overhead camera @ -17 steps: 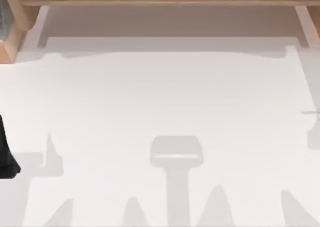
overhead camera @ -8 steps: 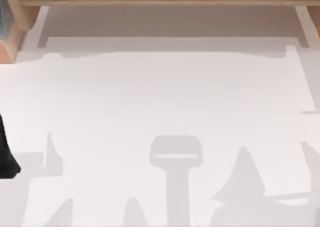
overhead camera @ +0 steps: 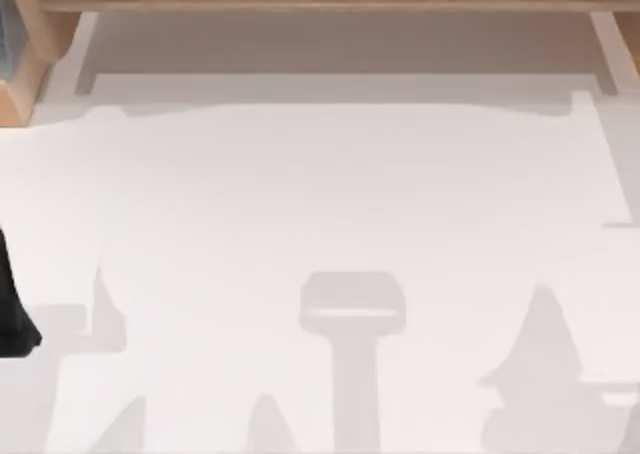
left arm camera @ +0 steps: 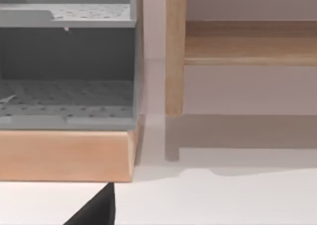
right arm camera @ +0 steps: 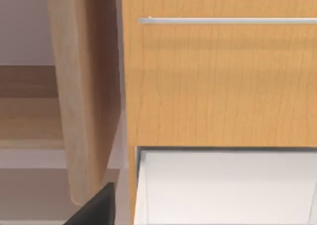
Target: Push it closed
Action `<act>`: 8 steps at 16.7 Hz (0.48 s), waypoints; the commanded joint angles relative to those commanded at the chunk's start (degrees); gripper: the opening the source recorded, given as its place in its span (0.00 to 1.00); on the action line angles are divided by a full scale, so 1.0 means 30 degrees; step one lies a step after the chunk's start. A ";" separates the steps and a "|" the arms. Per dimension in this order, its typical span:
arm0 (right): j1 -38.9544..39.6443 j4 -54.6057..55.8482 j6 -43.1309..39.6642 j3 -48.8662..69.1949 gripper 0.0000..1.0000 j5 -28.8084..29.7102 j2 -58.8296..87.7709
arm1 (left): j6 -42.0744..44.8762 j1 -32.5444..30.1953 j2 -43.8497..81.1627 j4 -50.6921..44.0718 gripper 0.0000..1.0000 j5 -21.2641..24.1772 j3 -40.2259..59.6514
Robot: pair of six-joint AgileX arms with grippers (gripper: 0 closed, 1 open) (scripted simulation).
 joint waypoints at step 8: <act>-0.0158 0.2226 -0.3977 0.0149 1.00 -0.0207 0.1865 | 0.0000 0.0000 0.0000 0.0000 1.00 0.0000 0.0000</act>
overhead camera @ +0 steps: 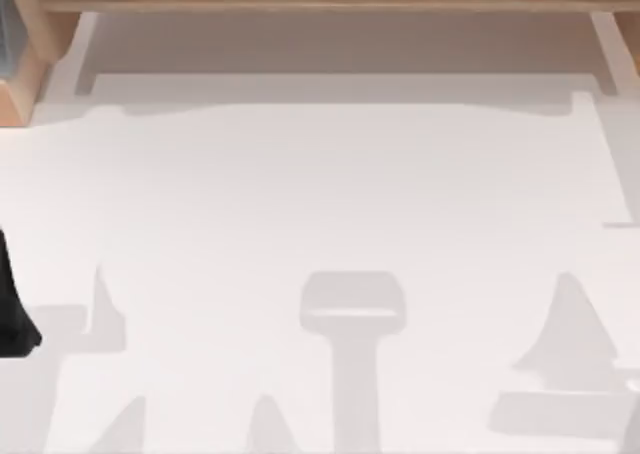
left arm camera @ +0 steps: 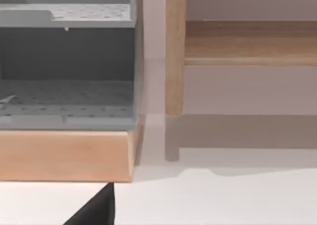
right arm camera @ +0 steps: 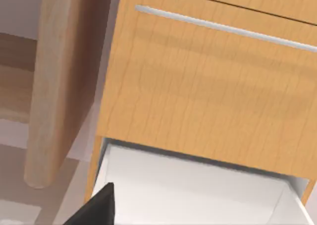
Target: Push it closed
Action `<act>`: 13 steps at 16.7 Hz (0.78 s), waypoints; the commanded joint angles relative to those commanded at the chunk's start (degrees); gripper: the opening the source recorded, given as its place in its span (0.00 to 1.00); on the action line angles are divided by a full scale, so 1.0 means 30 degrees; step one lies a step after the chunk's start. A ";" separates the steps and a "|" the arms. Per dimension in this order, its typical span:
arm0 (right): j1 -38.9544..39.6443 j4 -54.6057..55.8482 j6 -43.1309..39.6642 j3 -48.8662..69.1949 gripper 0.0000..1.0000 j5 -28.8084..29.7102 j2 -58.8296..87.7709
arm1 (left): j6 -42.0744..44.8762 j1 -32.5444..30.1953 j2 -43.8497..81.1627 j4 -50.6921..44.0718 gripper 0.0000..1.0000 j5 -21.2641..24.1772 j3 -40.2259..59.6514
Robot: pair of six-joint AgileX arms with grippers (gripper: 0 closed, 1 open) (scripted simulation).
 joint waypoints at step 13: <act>-0.1413 1.0096 -1.9417 -0.0112 1.00 -0.0956 1.0501 | 0.0000 0.0000 0.0000 0.0000 1.00 0.0000 0.0000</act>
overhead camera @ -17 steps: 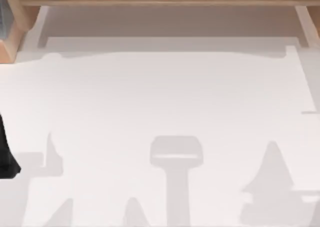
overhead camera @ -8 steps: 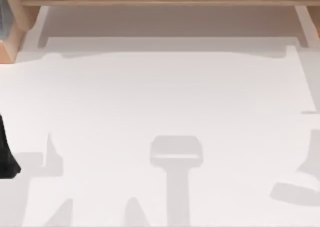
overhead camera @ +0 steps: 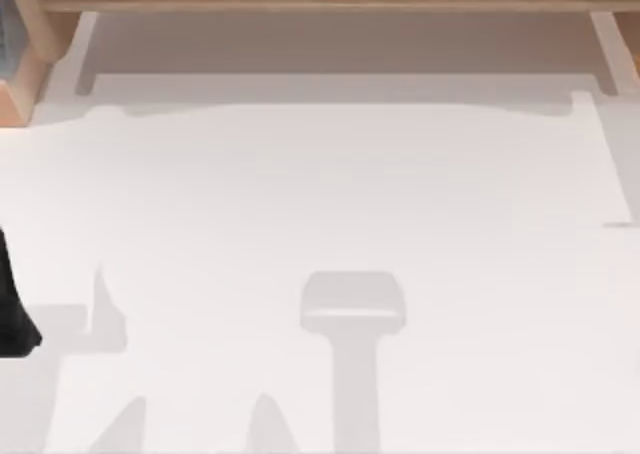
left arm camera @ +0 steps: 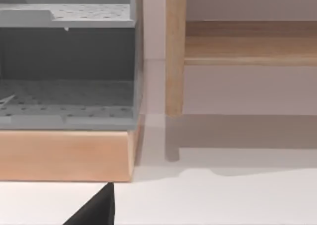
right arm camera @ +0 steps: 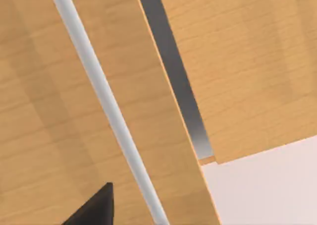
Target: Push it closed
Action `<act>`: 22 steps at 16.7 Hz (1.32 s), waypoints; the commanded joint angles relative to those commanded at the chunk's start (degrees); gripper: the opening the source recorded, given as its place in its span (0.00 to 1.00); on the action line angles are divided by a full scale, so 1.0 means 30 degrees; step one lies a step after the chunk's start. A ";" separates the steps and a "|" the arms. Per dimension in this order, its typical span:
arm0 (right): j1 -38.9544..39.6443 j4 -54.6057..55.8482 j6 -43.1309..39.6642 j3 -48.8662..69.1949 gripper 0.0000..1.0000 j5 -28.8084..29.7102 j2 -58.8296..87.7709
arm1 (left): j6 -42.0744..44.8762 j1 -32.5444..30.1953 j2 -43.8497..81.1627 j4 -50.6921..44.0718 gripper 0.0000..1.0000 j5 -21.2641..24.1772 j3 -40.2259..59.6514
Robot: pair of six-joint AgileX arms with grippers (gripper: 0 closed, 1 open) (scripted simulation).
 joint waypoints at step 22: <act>0.0792 0.2434 -0.6619 0.1622 1.00 0.0828 0.4051 | 0.0000 0.0000 0.0000 0.0000 1.00 0.0000 0.0000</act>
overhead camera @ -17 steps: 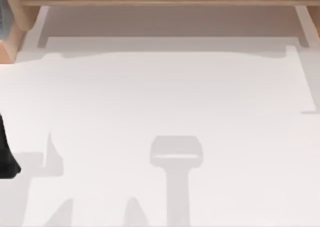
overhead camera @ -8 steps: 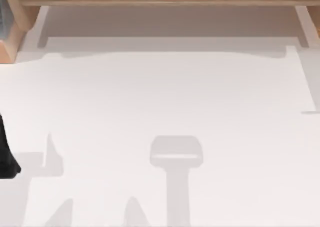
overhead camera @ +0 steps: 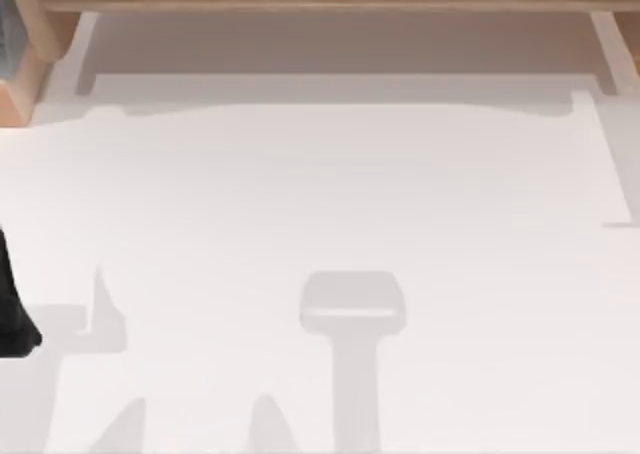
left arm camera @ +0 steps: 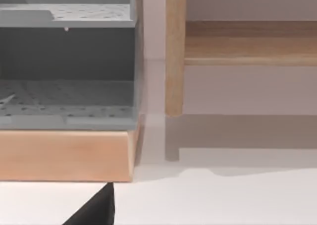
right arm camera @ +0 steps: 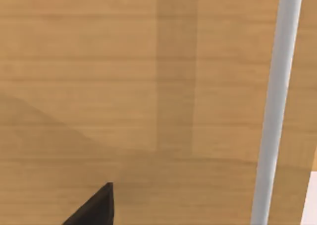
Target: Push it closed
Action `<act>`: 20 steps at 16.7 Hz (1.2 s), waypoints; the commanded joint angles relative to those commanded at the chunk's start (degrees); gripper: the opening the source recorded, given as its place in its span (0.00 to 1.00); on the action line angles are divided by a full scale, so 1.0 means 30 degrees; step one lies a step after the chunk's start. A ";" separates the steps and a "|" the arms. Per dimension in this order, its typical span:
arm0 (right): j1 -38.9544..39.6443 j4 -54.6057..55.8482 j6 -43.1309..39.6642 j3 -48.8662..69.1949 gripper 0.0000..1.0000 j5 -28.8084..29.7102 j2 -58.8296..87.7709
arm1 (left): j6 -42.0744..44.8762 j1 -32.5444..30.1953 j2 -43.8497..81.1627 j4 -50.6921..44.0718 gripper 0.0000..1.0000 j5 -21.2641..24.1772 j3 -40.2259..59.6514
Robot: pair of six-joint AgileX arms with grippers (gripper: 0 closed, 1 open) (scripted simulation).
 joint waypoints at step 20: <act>0.0000 0.0000 0.0000 0.0000 0.00 0.0000 0.0000 | 0.0000 0.0000 0.0000 0.0000 1.00 0.0000 0.0000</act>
